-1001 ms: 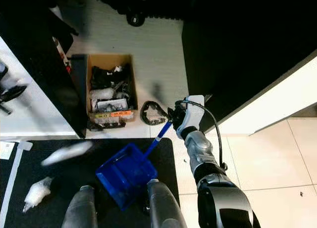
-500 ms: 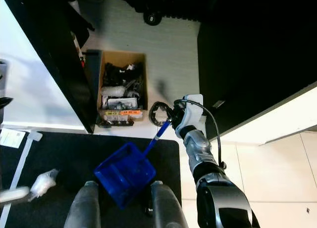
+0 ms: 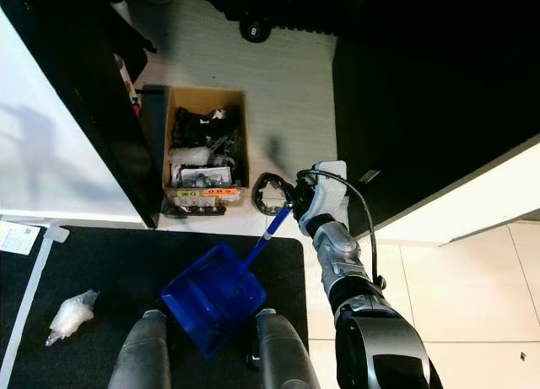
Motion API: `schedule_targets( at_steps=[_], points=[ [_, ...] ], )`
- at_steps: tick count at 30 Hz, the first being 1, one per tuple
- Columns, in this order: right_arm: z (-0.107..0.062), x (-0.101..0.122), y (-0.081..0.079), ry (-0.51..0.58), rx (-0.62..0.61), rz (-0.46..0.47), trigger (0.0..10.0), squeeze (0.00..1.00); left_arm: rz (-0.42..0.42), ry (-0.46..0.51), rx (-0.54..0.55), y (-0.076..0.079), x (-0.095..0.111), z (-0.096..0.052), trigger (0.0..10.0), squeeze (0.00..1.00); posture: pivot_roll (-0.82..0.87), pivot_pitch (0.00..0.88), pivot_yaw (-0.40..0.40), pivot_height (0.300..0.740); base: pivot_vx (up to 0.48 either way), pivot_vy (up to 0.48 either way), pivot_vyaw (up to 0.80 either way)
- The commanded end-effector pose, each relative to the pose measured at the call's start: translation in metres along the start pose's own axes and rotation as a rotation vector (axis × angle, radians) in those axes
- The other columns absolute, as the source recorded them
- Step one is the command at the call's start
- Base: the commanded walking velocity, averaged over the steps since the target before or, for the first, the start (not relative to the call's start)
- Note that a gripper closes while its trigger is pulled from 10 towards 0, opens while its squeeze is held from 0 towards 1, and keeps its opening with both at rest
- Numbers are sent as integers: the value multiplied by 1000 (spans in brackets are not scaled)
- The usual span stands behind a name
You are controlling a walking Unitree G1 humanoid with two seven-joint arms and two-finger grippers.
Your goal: Sweep floor
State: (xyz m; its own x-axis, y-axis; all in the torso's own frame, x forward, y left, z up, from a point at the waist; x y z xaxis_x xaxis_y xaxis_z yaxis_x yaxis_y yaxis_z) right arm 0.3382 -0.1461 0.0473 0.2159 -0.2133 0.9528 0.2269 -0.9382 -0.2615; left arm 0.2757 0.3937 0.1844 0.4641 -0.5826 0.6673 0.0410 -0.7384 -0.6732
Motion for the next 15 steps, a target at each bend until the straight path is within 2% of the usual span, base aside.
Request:
schedule_targets(
  at_steps=[1, 3, 6, 8, 15],
  points=[
    [-3, -3, 4, -3, -16, 28, 10000, 0, -82, 66, 82, 2, -1, 3, 10000, 0, 55, 157, -86, 740, 0, 0, 0],
    [-3, -3, 3, -1, -15, 30, 10000, 0, -154, 91, 135, 6, -6, 4, 10000, 0, 54, 158, -86, 740, 0, 0, 0],
    [-3, -3, 3, 1, -14, 32, 10000, 0, -177, 117, 154, 12, -10, 4, 10000, 0, 54, 161, -87, 740, 0, 0, 0],
    [-3, -4, 1, 2, -11, 37, 10000, 0, -255, 148, 198, 20, -17, 4, 10000, 0, 53, 165, -87, 740, 0, 0, 0],
    [-3, -5, 0, 2, -6, 39, 10000, 0, -299, 130, 304, 30, -38, 2, 10000, 0, 47, 171, -87, 740, 0, 0, 0]
  ],
)
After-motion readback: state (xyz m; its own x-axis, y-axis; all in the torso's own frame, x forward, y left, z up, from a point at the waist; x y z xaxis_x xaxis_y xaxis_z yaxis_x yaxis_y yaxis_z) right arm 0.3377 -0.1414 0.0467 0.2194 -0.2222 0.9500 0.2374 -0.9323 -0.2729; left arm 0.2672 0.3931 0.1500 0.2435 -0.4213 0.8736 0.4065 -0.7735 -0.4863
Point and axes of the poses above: a point about 5 cm out from each wrist's last joint towards the gripper, its own z axis pointing out of the wrist towards the gripper, its own x axis along the axis of the wrist's last joint, y = z × x, the point moved 1 cm from there along z, pointing out of the wrist towards the gripper, and after that the axes turned 4 degrees about z, right-handed, at the moved point
